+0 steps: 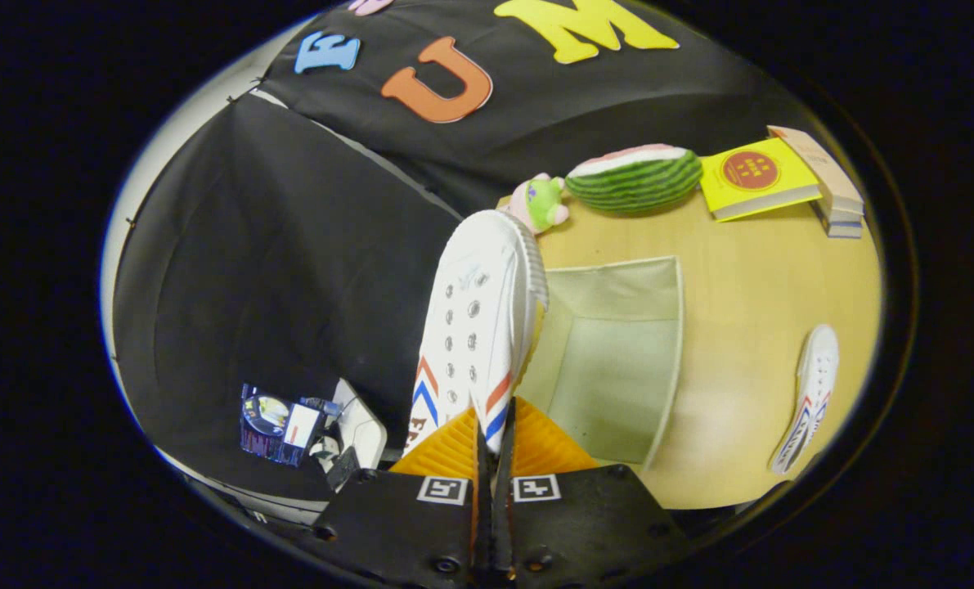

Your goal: Open the storage box then place both shoes into the box .Put the left shoe in first, then the right shoe, with the right side of both shoes facing outward in a uniform manner.

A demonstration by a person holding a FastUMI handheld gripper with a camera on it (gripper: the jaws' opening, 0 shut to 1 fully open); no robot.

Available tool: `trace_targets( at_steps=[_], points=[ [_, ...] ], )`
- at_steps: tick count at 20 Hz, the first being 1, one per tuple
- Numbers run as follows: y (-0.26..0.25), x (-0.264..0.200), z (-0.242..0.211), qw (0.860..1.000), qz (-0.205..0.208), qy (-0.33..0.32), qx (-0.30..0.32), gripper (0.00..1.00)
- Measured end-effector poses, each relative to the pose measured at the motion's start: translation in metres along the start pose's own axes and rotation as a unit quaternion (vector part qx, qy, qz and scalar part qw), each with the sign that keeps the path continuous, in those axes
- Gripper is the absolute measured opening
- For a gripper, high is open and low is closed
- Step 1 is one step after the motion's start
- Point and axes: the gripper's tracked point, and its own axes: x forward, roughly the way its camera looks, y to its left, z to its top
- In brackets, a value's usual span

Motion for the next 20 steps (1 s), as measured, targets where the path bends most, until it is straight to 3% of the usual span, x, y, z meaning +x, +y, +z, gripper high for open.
trace_targets(
  at_steps=[4,9,12,20],
  points=[
    [-0.012,0.039,-0.011,0.999,-0.007,0.017,0.036,0.07],
    [-0.051,0.068,-0.026,0.994,-0.044,0.026,0.098,0.07],
    [-0.062,0.076,-0.029,0.989,-0.044,0.039,0.134,0.07],
    [-0.067,0.102,-0.035,0.984,-0.023,0.080,0.160,0.07]
  ],
)
